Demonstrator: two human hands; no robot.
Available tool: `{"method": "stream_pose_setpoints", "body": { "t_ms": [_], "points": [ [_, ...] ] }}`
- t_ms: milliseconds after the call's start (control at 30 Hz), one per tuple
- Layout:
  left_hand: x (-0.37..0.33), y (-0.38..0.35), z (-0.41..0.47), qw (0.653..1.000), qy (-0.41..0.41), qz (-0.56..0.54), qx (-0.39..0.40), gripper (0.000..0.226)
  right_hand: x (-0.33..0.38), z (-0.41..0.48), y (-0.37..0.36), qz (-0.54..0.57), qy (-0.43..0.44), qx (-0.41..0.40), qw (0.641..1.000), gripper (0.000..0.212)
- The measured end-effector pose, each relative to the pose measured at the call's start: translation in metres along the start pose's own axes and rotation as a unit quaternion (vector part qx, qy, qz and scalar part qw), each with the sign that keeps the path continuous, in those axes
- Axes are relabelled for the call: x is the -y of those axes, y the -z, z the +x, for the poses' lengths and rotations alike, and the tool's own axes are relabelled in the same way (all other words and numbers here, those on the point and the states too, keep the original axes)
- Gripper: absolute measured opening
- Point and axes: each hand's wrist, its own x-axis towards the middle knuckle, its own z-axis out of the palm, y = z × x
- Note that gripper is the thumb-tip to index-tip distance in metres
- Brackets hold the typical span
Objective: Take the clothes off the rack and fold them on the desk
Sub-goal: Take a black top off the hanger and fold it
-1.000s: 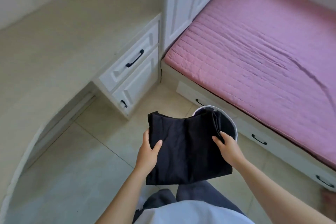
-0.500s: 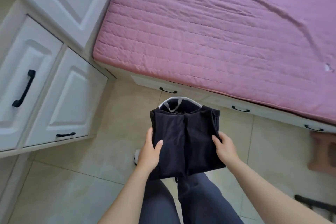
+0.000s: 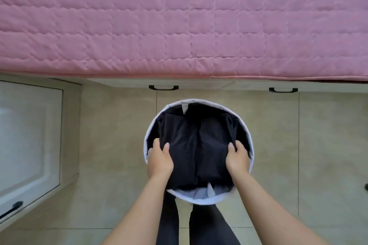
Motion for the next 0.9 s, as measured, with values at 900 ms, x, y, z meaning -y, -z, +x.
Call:
{"method": "stream_pose_setpoints", "body": {
  "t_ms": [900],
  "points": [
    [0.057, -0.104, 0.168, 0.753, -0.198, 0.627, 0.008, 0.096, -0.055, 0.160, -0.085, -0.528, 0.240, 0.049, 0.813, 0.087]
  ]
}}
